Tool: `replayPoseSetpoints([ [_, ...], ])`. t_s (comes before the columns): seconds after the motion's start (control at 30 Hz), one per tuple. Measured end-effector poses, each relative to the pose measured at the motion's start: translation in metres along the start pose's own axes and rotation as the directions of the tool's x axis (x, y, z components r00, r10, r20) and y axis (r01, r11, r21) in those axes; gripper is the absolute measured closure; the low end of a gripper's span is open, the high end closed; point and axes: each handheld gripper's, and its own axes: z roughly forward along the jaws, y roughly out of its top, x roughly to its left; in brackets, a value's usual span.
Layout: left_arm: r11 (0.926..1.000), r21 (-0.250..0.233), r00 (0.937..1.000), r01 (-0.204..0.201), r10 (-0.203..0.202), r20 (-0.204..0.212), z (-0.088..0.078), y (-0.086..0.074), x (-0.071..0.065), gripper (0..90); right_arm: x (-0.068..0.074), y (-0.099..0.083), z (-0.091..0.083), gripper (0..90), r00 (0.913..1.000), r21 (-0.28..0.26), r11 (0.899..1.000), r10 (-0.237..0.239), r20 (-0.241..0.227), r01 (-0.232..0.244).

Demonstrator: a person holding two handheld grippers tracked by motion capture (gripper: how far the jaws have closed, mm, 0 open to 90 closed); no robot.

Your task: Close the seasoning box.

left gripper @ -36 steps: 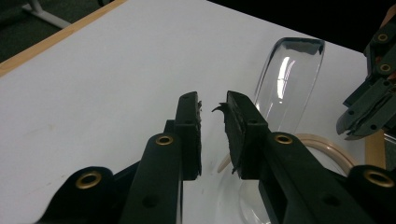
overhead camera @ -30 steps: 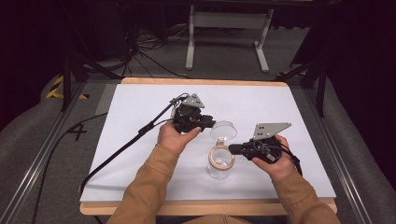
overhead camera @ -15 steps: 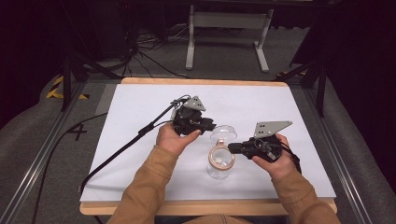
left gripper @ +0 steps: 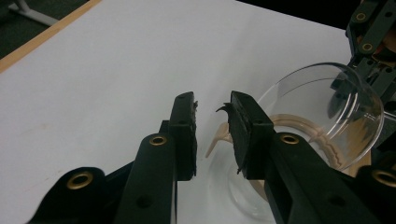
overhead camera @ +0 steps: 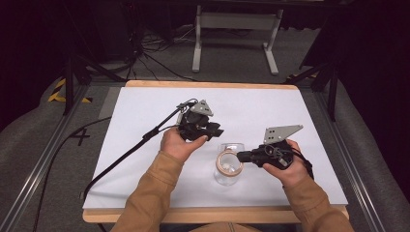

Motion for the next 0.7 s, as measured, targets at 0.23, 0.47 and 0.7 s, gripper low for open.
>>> replayPoseSetpoints([
  [0.23,1.0,0.001,0.9999,0.004,-0.004,-0.017,-0.003,-0.0004,0.0002,70.8,0.0014,0.0,-0.0003,87.5,0.9988,0.04,0.999,0.011,-0.048,-0.009],
  [0.47,1.0,0.004,0.9997,0.0,0.0,-0.023,-0.005,-0.0006,0.0013,70.6,0.0011,-0.0003,-0.0028,88.3,0.9986,0.1,0.995,0.014,-0.052,-0.009],
  [0.7,1.0,0.007,0.9996,-0.005,0.005,-0.027,-0.0047,-0.0007,0.0019,70.5,-0.0013,-0.0023,-0.0022,88.4,0.9969,0.153,0.988,0.025,-0.075,-0.013],
])
